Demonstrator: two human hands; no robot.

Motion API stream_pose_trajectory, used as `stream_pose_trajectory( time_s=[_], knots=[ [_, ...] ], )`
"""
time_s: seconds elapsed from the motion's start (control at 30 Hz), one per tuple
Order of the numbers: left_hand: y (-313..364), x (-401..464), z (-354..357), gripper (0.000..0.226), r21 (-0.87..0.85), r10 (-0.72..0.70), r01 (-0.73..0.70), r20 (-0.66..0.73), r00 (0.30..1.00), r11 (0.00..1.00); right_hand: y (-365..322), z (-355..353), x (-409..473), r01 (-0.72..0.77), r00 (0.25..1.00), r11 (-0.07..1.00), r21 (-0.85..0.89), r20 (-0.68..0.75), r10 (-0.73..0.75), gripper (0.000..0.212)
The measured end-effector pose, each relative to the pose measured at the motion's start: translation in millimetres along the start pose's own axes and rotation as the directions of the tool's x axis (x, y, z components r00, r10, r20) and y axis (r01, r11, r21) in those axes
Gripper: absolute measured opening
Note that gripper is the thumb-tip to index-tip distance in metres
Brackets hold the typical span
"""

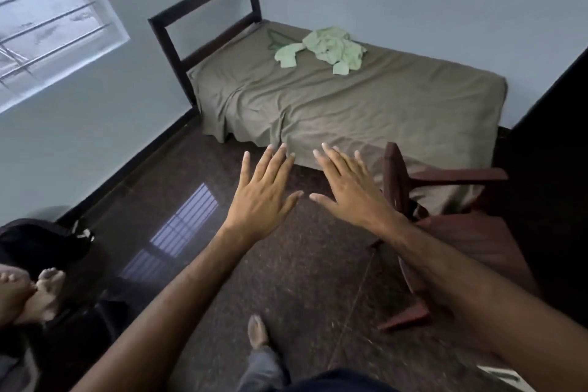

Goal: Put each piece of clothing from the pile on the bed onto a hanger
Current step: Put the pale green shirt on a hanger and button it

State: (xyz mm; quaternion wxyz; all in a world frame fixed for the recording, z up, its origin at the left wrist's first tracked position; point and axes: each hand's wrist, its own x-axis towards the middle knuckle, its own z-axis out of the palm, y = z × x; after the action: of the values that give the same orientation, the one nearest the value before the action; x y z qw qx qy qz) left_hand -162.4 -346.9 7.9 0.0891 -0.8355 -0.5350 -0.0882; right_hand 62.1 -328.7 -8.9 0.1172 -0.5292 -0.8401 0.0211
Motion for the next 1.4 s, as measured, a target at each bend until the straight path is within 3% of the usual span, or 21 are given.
stream_pose_trajectory(
  time_s=[0.13, 0.53, 1.13, 1.4],
  knots=[
    [-74, 74, 31, 0.072, -0.019, 0.049, -0.05, -0.059, 0.997, 0.999, 15, 21, 97, -0.051, 0.998, 0.999, -0.019, -0.026, 0.05, 0.087],
    [-301, 324, 91, 0.068, -0.075, 0.255, -0.257, -0.042, 0.966, 0.963, 53, 53, 370, -0.289, 0.957, 0.957, -0.009, -0.043, 0.288, 0.087],
    [-449, 762, 228, 0.068, -0.056, 0.468, -0.467, 0.012, 0.884, 0.883, 285, 111, 687, -0.567, 0.823, 0.823, 0.033, -0.021, 0.568, 0.081],
    [-483, 929, 293, 0.067, -0.073, 0.612, -0.608, 0.078, 0.787, 0.791, 354, 151, 777, -0.729, 0.684, 0.684, -0.03, -0.023, 0.729, 0.078]
  ],
)
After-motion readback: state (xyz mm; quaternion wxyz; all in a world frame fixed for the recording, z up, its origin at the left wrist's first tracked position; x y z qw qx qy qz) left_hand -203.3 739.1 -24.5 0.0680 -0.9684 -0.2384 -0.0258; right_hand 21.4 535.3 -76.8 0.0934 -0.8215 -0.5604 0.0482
